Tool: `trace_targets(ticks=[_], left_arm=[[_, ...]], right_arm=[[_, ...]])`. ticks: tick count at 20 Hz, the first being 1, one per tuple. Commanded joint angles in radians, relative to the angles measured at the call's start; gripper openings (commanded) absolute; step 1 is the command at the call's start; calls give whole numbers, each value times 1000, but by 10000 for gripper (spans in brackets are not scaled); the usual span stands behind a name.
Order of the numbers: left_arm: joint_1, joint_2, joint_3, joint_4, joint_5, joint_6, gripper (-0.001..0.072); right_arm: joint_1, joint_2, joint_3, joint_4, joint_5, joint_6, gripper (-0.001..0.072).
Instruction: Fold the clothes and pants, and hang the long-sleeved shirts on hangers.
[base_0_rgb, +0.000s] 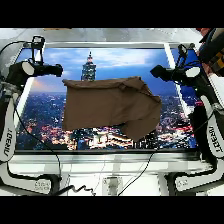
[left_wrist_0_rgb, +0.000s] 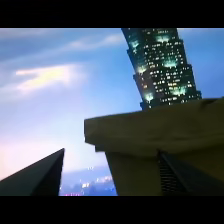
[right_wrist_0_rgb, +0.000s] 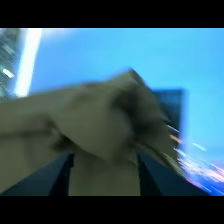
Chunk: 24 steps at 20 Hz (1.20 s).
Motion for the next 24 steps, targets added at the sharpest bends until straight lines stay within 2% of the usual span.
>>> trace_targets(ticks=[1, 3, 5, 6, 9, 12, 15, 19, 21, 24], left_arm=[[40, 61, 1, 81, -198, -1, 527], [93, 105, 1, 116, -251, -17, 527], [164, 150, -3, 42, -303, -39, 527], [202, 179, -19, -17, -315, -38, 526], [280, 268, -139, -171, -322, -34, 527], [287, 342, -322, -191, -329, -34, 527], [287, 425, -486, -190, -329, -34, 527], [287, 523, -649, -182, -347, -51, 527], [287, 535, -709, -159, -370, -93, 527], [287, 534, -778, -137, -381, -98, 527]], right_arm=[[-102, 28, 0, -224, 367, 21, 425], [-200, 21, -19, -274, 594, 19, 424], [-291, 23, -97, -234, 701, 18, 368], [-325, 23, -149, -204, 711, 8, 365], [-381, 23, -343, -85, 641, -97, 366], [-372, 23, -514, 28, 505, -186, 368], [-369, 23, -587, 221, 410, -291, 367], [-328, 23, -592, 254, 315, -293, 367], [-290, 23, -592, 254, 280, -293, 366], [-249, 23, -592, 251, 271, -294, 366]])
